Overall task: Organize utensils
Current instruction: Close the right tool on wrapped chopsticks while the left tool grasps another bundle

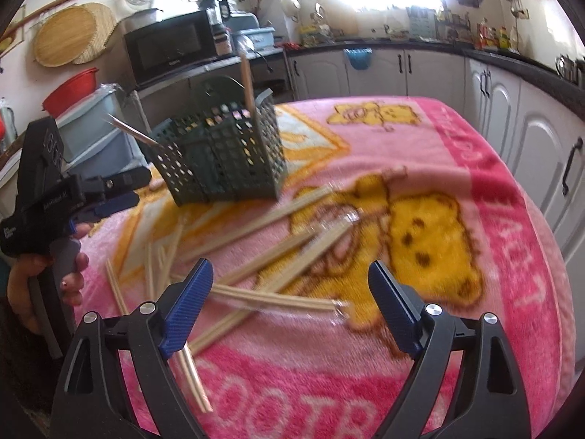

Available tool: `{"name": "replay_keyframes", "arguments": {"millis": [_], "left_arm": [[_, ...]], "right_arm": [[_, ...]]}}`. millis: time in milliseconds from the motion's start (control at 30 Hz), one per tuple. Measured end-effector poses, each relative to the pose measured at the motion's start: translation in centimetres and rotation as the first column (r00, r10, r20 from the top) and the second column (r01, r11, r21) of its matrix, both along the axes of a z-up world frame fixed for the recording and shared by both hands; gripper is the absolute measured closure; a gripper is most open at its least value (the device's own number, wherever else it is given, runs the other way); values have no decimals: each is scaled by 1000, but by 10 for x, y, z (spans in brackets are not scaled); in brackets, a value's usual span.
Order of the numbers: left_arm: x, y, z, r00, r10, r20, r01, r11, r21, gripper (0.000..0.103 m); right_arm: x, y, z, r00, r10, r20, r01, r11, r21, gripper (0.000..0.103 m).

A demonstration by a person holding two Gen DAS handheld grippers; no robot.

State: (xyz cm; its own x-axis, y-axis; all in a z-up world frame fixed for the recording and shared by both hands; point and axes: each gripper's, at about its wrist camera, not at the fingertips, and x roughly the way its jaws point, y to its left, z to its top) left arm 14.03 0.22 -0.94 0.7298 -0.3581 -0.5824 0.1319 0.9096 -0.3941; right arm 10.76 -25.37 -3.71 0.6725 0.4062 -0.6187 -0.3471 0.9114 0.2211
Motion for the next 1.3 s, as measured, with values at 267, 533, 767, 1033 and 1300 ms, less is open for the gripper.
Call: {"name": "replay_keyframes", "arguments": {"millis": [267,533,767,1033,1300], "left_arm": [[19,-8,-19,997,-28,-68,30,999,31,11],[33,-5,-37,989,-37,-141,38,999,4,21],[42,-2,-48,981,-18,-193,16,1000,-12,33],[46,-1,-53,978,-18,-206,15,1000,-14,60],[45,2,-50,980,-25,-196,22,1000,-17,92]], "right_arm": [[6,-10,-19,996,-31,-87,33,999,25,21],[15,-19,-36,984,-38,-173,53,995,85,41],[17,-27,-42,979,-39,-199,68,988,141,56],[16,-35,-40,980,-28,-197,67,979,195,91],[8,-31,-8,997,-28,-70,39,985,170,99]]}}
